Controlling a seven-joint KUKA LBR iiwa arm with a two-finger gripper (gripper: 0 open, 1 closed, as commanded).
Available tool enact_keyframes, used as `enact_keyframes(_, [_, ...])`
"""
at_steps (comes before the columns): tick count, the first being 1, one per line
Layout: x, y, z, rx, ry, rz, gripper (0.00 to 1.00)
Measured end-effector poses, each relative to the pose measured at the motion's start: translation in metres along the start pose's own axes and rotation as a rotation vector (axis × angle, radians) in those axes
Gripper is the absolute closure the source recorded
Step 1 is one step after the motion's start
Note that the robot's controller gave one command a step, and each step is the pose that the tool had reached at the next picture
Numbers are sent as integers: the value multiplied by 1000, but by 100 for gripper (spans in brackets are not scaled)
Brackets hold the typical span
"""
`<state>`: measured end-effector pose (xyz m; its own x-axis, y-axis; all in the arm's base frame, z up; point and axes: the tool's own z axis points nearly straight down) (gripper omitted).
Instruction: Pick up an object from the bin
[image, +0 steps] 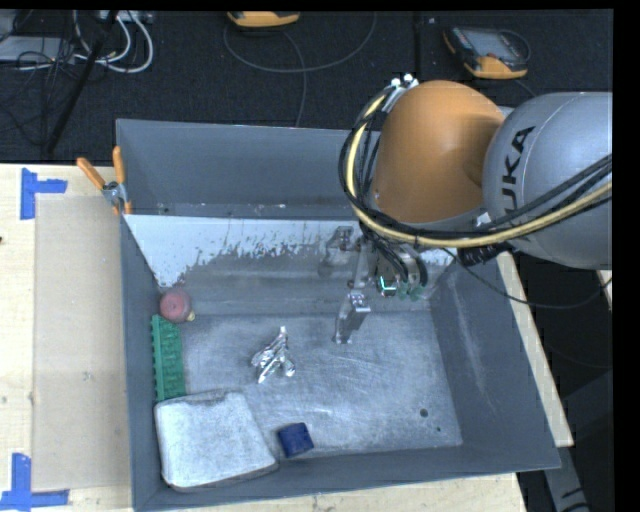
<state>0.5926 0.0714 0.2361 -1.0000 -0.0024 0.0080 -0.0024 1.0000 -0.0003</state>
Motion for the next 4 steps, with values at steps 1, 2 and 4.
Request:
enact_keyframes(1, [-10, 44, 162, -1, -7, -281, 0])
enact_keyframes(2, [-11, 43, 158, -1, -10, -277, 100])
enact_keyframes(4, [-16, 61, -38, 3, -18, -735, 100])
